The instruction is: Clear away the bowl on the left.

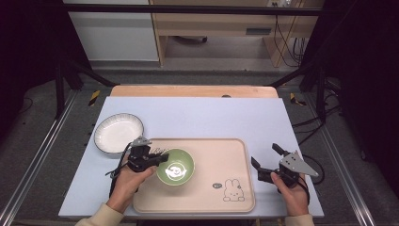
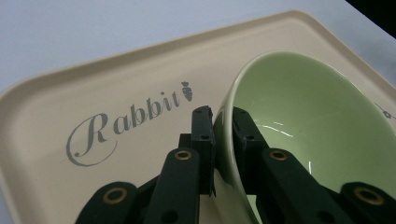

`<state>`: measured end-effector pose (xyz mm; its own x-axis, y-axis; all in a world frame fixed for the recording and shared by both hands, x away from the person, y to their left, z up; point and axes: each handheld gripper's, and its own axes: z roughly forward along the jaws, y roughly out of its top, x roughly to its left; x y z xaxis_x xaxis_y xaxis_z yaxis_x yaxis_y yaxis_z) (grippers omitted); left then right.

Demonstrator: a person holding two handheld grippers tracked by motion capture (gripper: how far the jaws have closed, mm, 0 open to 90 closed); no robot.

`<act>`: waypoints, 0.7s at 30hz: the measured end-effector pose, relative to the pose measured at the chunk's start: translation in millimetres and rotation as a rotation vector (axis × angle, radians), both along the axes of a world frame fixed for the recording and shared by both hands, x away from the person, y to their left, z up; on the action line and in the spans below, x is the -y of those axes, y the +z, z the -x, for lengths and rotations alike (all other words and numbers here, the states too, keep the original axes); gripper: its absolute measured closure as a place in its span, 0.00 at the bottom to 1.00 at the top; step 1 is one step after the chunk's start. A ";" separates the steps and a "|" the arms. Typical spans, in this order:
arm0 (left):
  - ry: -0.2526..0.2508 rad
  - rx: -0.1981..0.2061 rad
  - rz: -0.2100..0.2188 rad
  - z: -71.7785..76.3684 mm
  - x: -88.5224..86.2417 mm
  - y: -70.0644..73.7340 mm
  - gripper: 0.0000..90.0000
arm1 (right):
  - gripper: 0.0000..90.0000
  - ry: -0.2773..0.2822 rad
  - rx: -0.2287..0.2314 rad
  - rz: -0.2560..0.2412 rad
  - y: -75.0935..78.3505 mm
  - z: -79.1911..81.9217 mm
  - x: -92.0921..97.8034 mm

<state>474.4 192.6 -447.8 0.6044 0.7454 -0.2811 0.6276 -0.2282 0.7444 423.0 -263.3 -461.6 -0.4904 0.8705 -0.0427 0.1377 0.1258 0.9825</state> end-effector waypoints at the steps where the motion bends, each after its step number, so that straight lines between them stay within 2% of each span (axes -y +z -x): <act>1: 0.000 0.000 0.000 0.0 -0.1 0.0 0.91 | 0.06 0.000 0.000 0.001 0.0 0.1 -0.1; 21: -0.025 -0.035 0.006 -3.3 -2.7 -4.5 0.91 | 0.06 0.002 -0.001 0.002 -0.1 0.0 -0.4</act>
<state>477.8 195.3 -452.3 0.6126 0.7284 -0.3068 0.6472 -0.2394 0.7238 423.0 -262.9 -461.7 -0.4923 0.8693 -0.0437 0.1387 0.1279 0.9820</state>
